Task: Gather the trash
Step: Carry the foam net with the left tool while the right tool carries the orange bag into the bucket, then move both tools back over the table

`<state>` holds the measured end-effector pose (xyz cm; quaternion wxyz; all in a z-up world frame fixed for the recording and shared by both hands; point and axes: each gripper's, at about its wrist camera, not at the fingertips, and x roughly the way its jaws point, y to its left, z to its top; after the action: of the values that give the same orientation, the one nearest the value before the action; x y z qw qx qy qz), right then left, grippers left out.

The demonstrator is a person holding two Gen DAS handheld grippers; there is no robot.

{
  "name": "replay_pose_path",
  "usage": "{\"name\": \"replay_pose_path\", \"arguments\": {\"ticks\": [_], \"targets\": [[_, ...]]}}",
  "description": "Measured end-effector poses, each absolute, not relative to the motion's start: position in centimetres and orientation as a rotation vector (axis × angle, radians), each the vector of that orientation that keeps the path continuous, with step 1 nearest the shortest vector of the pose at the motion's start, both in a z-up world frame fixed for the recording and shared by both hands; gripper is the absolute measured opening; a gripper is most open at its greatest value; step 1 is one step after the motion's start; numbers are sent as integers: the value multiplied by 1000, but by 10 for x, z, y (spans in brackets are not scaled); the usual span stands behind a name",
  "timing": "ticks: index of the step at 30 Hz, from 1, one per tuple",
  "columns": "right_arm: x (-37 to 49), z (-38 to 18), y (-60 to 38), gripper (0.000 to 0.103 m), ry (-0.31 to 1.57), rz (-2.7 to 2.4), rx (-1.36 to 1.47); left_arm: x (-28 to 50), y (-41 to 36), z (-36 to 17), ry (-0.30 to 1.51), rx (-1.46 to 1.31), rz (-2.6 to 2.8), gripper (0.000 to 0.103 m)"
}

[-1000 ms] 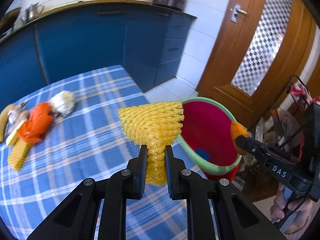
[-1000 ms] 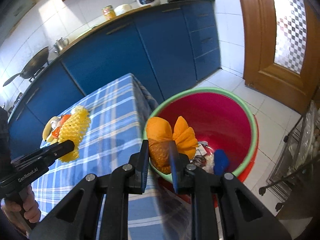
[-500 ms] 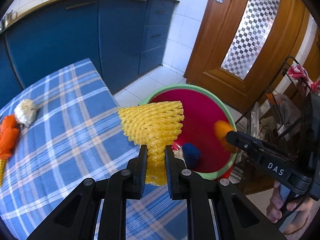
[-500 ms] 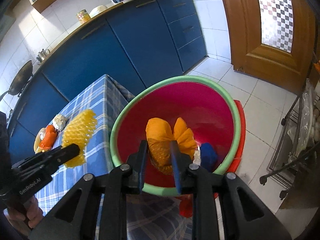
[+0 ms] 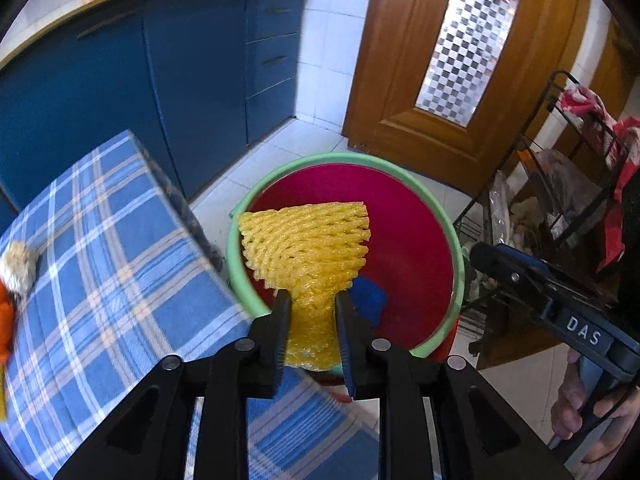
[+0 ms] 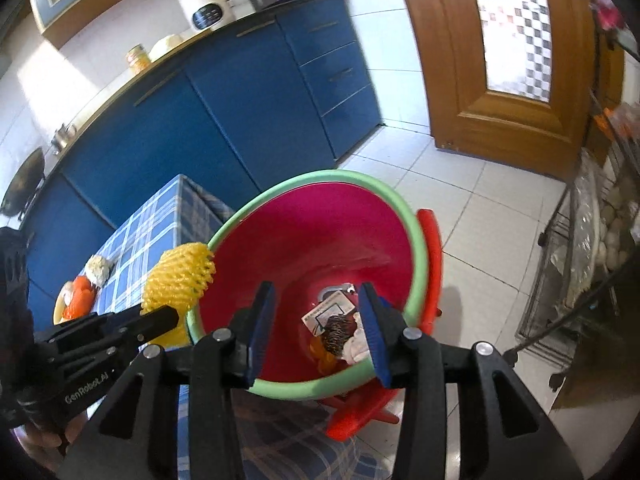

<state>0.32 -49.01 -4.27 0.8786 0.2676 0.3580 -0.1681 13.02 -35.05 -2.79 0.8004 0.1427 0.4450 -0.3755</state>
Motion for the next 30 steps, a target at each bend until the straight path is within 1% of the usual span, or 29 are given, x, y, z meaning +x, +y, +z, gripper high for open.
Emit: {"name": "replay_pose_path", "arguments": {"ticks": [1, 3, 10, 17, 24, 30], "targets": [[0, -43, -491, 45, 745, -359, 559, 129, -352, -27, 946, 316, -797, 42], [-4, -43, -493, 45, 745, -368, 559, 128, -354, -26, 931, 322, -783, 51], [-8, -38, -487, 45, 740, -353, 544, 129, -346, -24, 943, 289, -775, 51], [-8, -30, -473, 45, 739, -332, 499, 132, -319, -19, 948, 237, -733, 51], [-7, -21, -462, 45, 747, -308, 487, 138, -275, -8, 941, 170, -655, 51], [-9, -5, -440, 49, 735, -261, 461, 141, -228, 7, 911, 98, -574, 51]]}}
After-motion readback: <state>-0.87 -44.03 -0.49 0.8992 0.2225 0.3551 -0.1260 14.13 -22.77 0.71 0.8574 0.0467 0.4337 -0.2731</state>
